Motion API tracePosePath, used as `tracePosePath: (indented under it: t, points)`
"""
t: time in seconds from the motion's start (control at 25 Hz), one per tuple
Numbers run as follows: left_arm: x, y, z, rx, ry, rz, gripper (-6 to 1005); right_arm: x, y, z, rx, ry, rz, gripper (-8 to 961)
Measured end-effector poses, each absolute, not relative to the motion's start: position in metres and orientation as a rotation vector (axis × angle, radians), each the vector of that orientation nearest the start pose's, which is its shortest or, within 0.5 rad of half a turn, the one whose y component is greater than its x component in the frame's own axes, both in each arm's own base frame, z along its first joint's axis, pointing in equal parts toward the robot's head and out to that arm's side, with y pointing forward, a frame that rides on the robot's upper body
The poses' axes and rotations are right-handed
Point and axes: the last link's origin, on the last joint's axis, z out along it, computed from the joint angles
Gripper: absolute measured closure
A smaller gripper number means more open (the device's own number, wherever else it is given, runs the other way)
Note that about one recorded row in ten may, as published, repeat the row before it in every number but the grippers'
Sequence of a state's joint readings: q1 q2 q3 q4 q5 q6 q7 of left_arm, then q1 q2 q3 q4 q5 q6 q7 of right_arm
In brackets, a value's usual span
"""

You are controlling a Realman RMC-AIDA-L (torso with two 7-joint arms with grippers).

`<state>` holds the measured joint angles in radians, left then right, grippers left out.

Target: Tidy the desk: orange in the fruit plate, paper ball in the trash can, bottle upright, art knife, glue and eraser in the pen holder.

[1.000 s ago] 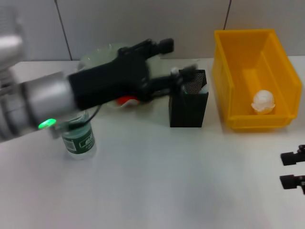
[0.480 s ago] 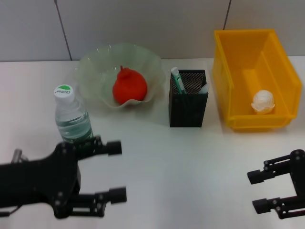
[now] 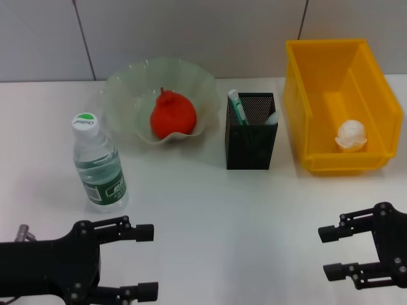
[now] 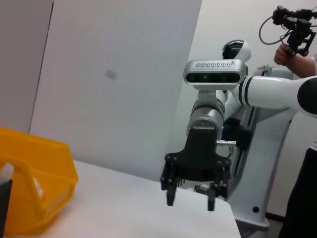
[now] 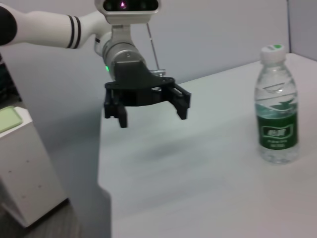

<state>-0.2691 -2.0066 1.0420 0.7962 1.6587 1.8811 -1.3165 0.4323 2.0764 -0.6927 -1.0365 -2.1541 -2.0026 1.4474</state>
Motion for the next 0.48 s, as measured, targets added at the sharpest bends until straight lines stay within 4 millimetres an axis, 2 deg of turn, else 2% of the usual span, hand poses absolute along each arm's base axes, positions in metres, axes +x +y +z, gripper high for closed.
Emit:
tracePosePath:
  t: [0.48]
  points:
    - [-0.266,0.259,0.027,-3.023,-0.465,-0.880,139,0.256,0.285,0.038,-3.006,0.430,0.551,368]
